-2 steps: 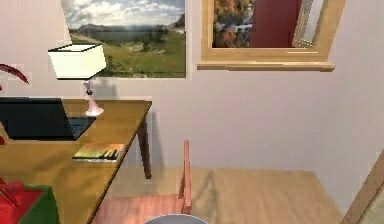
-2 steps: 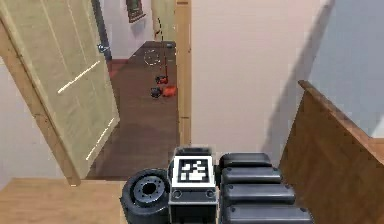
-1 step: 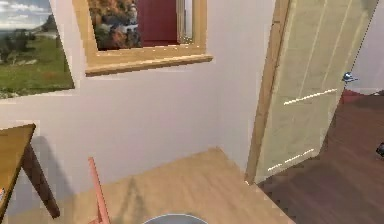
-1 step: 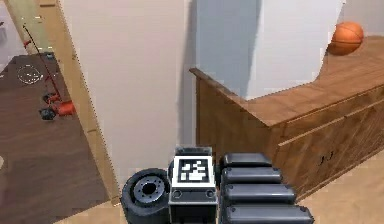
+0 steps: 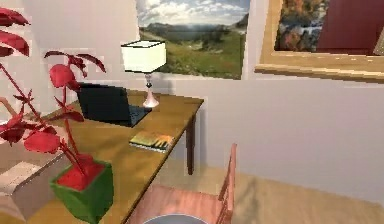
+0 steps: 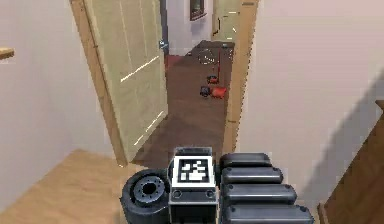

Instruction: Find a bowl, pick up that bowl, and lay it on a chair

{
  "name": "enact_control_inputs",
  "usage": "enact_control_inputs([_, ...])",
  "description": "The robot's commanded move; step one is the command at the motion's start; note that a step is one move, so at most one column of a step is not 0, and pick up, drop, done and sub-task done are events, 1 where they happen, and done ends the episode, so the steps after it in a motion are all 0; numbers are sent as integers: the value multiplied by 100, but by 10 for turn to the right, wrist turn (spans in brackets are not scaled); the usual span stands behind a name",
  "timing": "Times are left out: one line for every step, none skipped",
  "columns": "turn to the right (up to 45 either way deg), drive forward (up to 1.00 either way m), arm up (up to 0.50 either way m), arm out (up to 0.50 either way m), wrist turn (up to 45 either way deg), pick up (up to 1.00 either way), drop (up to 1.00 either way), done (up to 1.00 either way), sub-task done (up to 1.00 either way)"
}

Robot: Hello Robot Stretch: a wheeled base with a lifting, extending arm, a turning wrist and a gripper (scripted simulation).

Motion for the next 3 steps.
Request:
enact_control_inputs([-210, 0, 0, 0, 0, 0, 0, 0, 0])
enact_control_inputs([-270, 0, 0, 0, 0, 0, 0, 0, 0])
enact_control_inputs([0, 10, 0, 0, 0, 0, 0, 0, 0])
